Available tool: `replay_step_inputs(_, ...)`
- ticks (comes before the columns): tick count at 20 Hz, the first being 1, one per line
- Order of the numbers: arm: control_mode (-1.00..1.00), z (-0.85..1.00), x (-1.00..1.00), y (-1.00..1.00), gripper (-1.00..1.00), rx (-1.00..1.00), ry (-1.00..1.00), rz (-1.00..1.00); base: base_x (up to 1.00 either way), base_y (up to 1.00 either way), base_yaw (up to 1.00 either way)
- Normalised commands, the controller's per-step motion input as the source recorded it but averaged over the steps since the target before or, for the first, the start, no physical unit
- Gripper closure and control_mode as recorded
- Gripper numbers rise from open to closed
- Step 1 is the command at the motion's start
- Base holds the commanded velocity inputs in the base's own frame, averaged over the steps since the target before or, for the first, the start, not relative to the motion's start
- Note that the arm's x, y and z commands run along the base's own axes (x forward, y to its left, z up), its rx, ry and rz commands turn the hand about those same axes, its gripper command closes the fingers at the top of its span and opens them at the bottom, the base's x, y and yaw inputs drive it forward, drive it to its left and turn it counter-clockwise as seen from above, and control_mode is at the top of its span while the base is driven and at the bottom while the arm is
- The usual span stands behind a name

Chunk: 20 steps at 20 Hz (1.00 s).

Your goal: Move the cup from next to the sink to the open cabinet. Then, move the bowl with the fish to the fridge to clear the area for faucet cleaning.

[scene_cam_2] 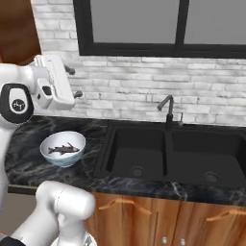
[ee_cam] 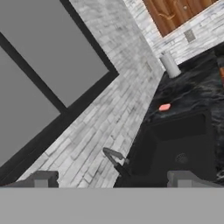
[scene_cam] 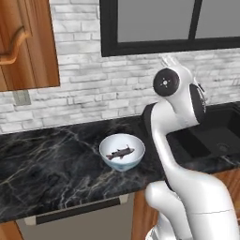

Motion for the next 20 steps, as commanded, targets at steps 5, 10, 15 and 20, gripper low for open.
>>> replay_step_inputs(5,-1.0,0.0,0.11,-0.04,-1.0,0.05,0.07,0.02,0.28,0.0,-0.02)
replay_step_inputs(10,-1.0,-0.14,0.71,-0.08,-1.0,0.33,0.63,0.24,0.0,0.0,0.0)
replay_step_inputs(15,-1.0,-0.69,0.14,-0.04,-1.0,0.32,0.51,0.43,0.0,0.0,0.0)
replay_step_inputs(20,-1.0,-1.0,-0.12,0.11,-1.0,0.21,0.28,0.76,0.0,0.0,0.0)
